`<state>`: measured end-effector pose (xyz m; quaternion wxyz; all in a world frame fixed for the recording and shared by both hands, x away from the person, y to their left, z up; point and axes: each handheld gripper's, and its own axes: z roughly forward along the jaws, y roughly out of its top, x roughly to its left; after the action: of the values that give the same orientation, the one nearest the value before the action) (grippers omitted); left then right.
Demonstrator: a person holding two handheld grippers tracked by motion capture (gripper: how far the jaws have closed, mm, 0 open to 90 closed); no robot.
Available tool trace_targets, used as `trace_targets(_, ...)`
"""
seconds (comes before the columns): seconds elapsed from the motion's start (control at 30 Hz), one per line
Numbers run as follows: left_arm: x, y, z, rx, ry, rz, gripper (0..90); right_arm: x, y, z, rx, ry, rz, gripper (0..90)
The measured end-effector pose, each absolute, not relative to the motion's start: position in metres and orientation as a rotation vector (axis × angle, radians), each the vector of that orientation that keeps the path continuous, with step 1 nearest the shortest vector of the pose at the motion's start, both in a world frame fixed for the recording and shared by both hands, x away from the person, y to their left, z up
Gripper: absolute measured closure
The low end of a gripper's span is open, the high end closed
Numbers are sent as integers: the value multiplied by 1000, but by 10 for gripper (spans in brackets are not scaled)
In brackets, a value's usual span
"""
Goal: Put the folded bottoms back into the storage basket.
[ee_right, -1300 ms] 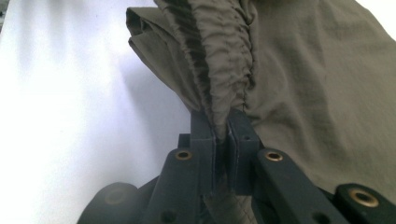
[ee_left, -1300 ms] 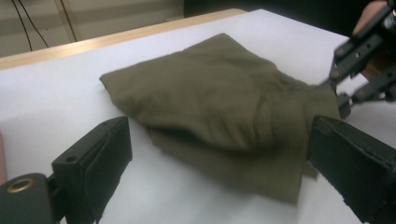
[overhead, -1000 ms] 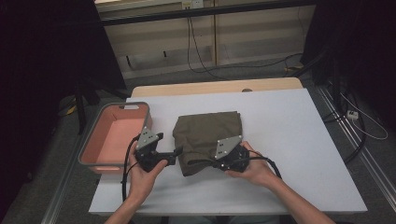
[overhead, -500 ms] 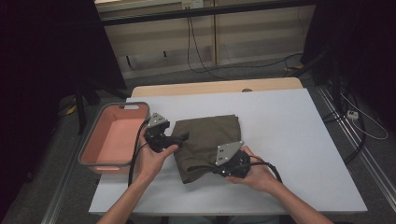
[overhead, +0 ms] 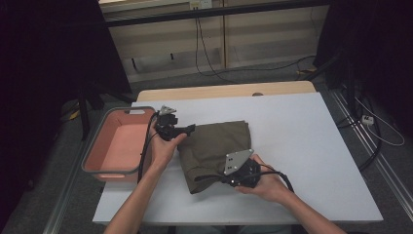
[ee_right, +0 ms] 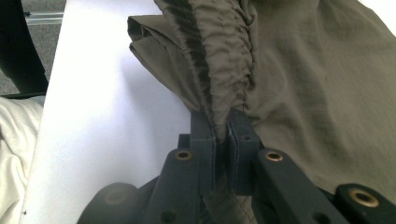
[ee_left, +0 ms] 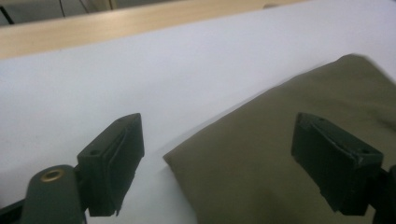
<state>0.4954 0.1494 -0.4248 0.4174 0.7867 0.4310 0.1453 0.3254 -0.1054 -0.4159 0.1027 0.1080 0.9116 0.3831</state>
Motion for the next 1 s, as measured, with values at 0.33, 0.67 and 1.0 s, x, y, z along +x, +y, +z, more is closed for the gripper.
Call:
trace_targets(0.33, 514, 146, -442, 2013, 1166, 298, 326, 326, -104, -418, 316, 2699, 1121, 837)
trace_targets(0.67, 520, 148, -457, 2036, 1184, 284, 467, 325, -103, -419, 314, 2702, 1116, 836)
trace_targets(1.0, 510, 146, -457, 2057, 1120, 161, 807, 325, -102, -422, 329, 2706, 1122, 835)
